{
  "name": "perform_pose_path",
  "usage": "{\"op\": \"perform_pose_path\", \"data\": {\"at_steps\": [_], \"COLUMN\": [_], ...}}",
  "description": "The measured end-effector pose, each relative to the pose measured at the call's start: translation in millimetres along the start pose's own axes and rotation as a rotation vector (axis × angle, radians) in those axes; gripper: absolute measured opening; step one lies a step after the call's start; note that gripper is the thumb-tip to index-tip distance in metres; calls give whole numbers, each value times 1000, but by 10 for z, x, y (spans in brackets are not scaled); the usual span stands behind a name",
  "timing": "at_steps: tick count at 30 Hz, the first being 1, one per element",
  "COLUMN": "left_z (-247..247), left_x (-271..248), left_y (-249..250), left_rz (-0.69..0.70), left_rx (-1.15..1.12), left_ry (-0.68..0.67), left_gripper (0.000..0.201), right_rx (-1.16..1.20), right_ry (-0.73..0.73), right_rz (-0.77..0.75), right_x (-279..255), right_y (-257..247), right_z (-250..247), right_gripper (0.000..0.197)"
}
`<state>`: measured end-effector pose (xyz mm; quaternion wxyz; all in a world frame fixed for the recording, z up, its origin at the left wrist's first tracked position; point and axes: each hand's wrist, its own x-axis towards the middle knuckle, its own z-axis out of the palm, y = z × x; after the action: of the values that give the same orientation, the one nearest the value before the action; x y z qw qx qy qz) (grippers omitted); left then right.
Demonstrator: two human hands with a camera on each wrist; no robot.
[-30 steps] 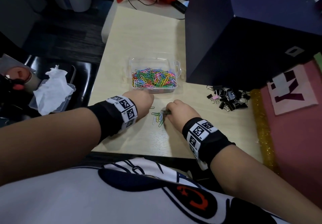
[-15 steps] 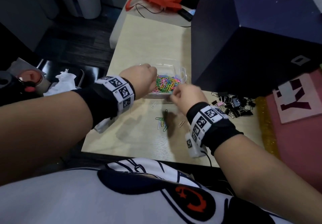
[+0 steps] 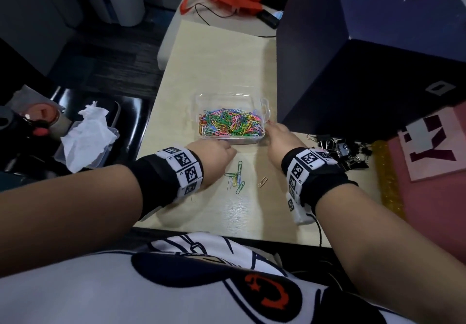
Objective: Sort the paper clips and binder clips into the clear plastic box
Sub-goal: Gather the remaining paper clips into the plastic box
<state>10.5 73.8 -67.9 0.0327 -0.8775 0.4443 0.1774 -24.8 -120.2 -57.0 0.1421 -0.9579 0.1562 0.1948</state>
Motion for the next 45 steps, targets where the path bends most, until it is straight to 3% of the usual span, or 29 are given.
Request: {"op": "perform_pose_path", "data": {"at_steps": [5, 9, 15, 24, 34, 38, 41, 43, 45], "left_z": [9, 71, 39, -94, -138, -163, -259, -383, -525], "left_x": [-10, -35, 47, 229, 148, 67, 30, 10, 0], "left_y": [0, 61, 174, 208, 81, -56, -98, -108, -132], "left_rz": [18, 40, 88, 136, 149, 105, 58, 34, 6], "left_rx": [28, -56, -70, 33, 157, 64, -67, -168, -242], "left_ry": [13, 12, -41, -35, 4, 22, 53, 150, 283], "left_gripper": [31, 33, 67, 28, 19, 20, 25, 21, 17], "right_rx": [-80, -119, -268, -300, -228, -200, -39, 62, 82], "right_ry": [-58, -52, -110, -28, -25, -28, 115, 237, 267], "right_rz": [-25, -39, -111, -248, -112, -76, -54, -74, -101], "right_x": [147, -37, -367, -573, -553, -462, -340, -282, -251], "right_y": [27, -50, 24, 19, -103, -207, -341, -431, -494], "right_z": [-6, -46, 142, 283, 279, 126, -93, -252, -366], "right_gripper": [75, 67, 51, 29, 32, 27, 17, 18, 21]}}
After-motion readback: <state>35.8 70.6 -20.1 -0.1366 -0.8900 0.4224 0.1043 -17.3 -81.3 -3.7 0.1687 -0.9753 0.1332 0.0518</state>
